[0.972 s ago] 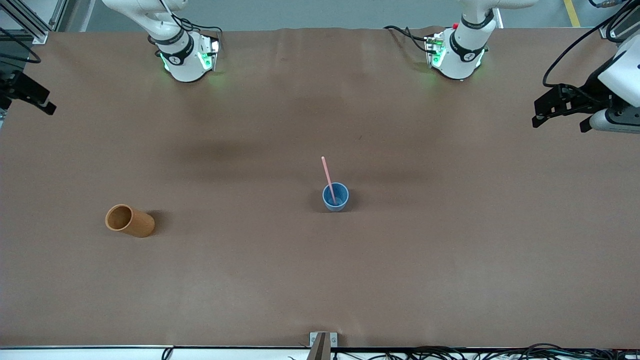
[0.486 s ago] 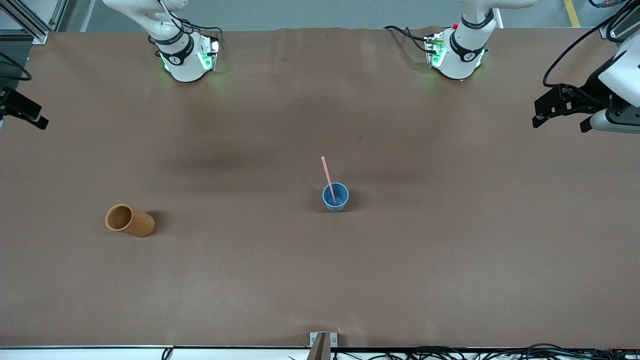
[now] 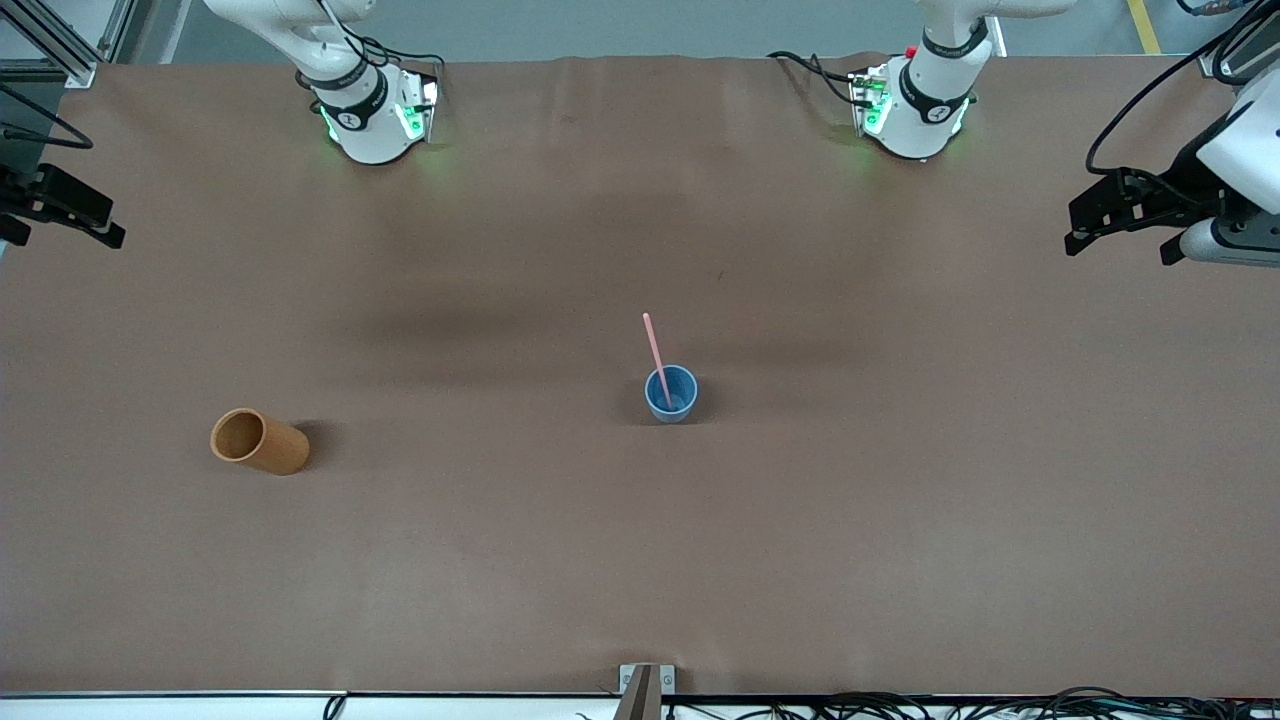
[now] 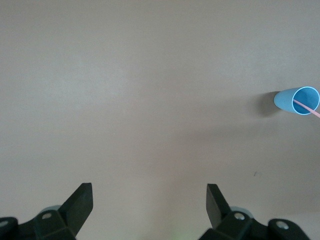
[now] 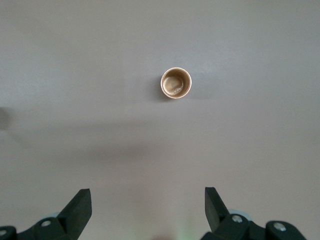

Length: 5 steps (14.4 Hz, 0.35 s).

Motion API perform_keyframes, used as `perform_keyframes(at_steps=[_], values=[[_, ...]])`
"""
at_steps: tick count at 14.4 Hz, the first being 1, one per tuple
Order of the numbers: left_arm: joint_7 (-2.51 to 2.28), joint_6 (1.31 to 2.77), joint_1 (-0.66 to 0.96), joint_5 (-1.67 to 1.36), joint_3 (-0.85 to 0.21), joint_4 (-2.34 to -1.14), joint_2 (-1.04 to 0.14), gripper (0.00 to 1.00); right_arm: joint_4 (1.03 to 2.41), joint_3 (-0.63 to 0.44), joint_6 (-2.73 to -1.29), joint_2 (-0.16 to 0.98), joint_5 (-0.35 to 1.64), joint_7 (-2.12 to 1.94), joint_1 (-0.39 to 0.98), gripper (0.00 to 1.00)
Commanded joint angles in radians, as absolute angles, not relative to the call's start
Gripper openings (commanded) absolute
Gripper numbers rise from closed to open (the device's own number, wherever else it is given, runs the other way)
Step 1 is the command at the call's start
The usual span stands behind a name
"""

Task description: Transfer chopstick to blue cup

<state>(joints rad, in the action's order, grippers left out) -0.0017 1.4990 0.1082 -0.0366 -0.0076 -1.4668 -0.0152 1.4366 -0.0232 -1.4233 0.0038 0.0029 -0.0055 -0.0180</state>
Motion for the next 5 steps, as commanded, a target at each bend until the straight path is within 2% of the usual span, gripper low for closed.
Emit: perform_keyframes(at_steps=[1,5], values=[[0.014,1.496,0.101,-0.049,-0.009,-1.448,-0.021,1.00,1.451,-0.023,-1.448,0.002,0.021,-0.029,-0.026,1.00],[0.014,1.497,0.103,-0.051,-0.009,-1.448,-0.020,1.00,1.457,-0.025,-1.451,0.002,0.023,-0.106,-0.026,1.00]])
